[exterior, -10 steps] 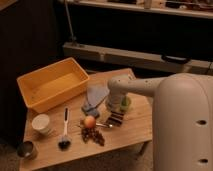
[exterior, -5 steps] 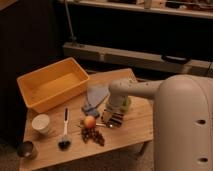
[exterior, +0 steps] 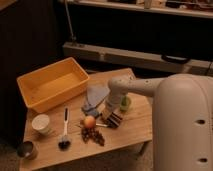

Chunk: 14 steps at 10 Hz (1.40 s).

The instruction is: Place eraser in tray

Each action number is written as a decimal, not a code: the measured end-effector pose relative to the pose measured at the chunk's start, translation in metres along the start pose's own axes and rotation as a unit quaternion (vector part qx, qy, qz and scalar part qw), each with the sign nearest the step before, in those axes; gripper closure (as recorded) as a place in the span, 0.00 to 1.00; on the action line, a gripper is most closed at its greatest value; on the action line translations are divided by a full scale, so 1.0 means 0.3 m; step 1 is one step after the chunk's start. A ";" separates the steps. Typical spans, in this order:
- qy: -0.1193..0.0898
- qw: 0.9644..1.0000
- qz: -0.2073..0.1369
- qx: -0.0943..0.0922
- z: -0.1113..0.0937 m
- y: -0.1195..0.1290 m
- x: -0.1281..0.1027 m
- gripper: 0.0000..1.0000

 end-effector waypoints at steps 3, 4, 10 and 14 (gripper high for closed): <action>-0.020 1.000 0.019 -0.006 -0.233 -0.005 -0.082 0.86; -0.023 1.000 0.019 -0.005 -0.290 -0.003 -0.116 0.86; -0.053 0.998 0.005 -0.016 -0.646 0.053 -0.602 0.86; -0.074 0.996 -0.010 -0.038 -0.604 0.104 -0.899 0.86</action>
